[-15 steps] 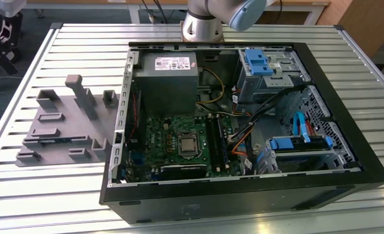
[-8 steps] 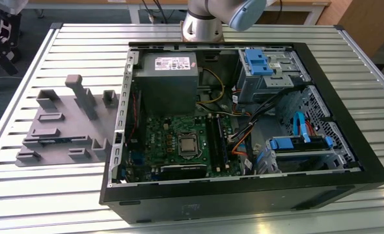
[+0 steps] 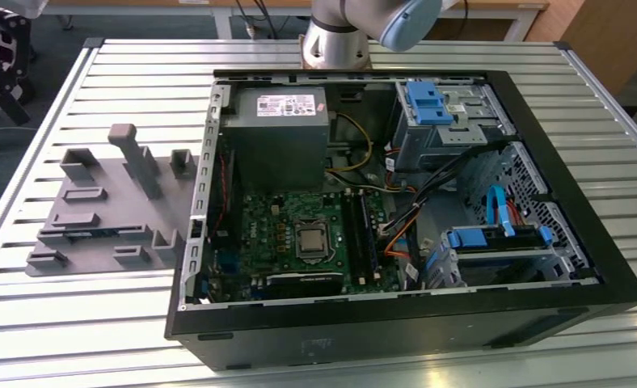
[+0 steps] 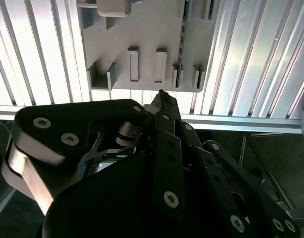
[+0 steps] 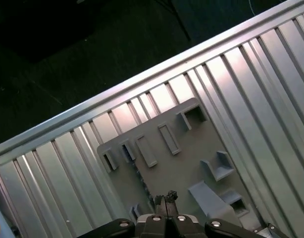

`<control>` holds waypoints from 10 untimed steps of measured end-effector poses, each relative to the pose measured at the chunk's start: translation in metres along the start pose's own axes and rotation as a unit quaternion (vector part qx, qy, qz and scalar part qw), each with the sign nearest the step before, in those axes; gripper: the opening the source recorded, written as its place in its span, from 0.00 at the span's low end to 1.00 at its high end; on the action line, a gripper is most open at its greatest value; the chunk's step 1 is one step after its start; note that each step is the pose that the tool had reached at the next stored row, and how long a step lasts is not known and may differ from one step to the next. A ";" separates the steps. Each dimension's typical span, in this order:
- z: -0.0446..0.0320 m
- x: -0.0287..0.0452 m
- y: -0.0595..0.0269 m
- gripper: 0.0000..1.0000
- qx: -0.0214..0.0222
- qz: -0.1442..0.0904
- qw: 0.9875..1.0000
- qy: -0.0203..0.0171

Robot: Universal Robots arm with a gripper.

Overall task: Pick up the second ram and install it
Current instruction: 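Pick up the second ram and move it above second insertion slot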

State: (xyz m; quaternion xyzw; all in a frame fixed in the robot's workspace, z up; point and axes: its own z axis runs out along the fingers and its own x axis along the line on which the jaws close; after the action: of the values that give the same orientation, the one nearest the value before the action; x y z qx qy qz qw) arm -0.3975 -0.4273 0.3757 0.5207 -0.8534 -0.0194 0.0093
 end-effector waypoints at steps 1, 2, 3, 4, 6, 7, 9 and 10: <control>0.0001 0.0000 0.0000 0.11 0.000 -0.007 1.000 0.000; 0.0002 0.0000 0.0000 0.11 0.000 -0.014 1.000 0.001; 0.0003 0.0000 0.0000 0.11 0.000 -0.022 1.000 0.001; 0.0004 0.0000 0.0000 0.11 0.000 -0.028 1.000 0.001; 0.0007 0.0000 0.0000 0.11 0.000 -0.043 0.999 0.002; 0.0009 0.0000 0.0000 0.11 0.000 -0.050 0.999 0.002; 0.0012 0.0000 -0.0001 0.11 0.000 -0.066 0.998 0.003; 0.0013 0.0000 0.0000 0.11 0.000 -0.073 0.997 0.003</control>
State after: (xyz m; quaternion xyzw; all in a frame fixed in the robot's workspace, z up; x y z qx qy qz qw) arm -0.3975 -0.4273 0.3744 0.5820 -0.8129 -0.0185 0.0105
